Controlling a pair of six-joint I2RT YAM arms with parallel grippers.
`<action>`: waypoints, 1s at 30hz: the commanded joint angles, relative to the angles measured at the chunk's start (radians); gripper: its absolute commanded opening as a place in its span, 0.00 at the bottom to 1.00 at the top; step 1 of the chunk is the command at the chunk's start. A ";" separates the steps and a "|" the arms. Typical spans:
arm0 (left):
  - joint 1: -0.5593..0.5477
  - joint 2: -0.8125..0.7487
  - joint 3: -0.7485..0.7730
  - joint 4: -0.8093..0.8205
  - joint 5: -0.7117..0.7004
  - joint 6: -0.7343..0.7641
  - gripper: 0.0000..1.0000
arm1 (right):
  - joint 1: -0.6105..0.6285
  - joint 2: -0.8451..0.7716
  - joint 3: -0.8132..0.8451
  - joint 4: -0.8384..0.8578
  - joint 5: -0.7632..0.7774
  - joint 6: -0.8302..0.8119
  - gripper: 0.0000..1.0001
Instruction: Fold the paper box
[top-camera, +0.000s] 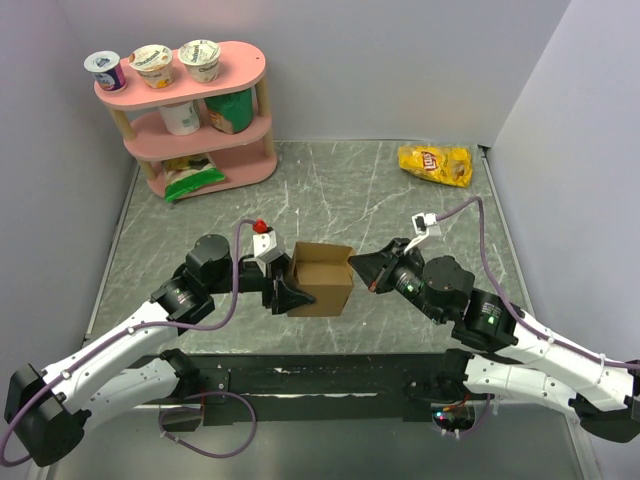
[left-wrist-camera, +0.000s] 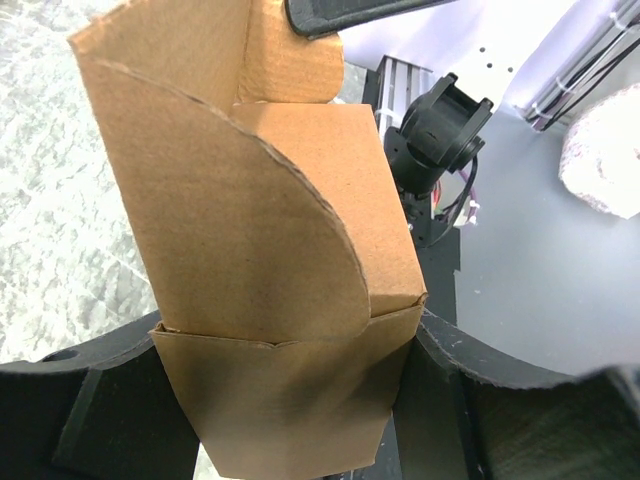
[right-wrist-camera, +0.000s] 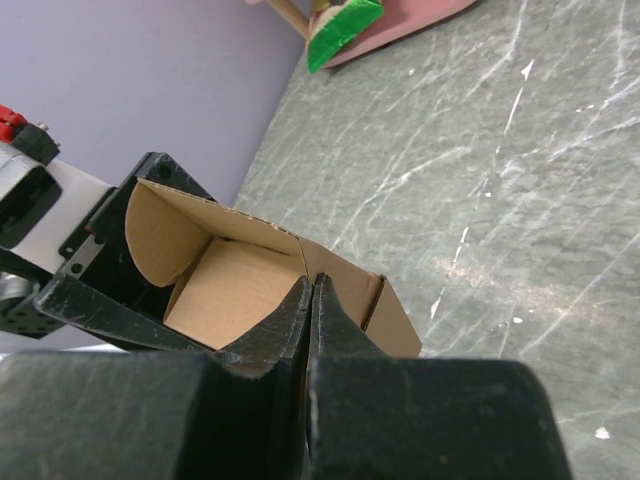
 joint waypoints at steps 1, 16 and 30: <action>0.032 0.009 0.001 0.159 -0.087 -0.046 0.44 | 0.051 0.000 -0.020 0.040 -0.173 0.061 0.00; 0.087 0.011 -0.028 0.244 -0.049 -0.127 0.44 | 0.061 -0.023 -0.043 0.016 -0.153 0.081 0.00; 0.087 0.060 -0.032 0.277 -0.129 -0.181 0.44 | 0.066 0.080 -0.021 0.172 -0.210 0.028 0.00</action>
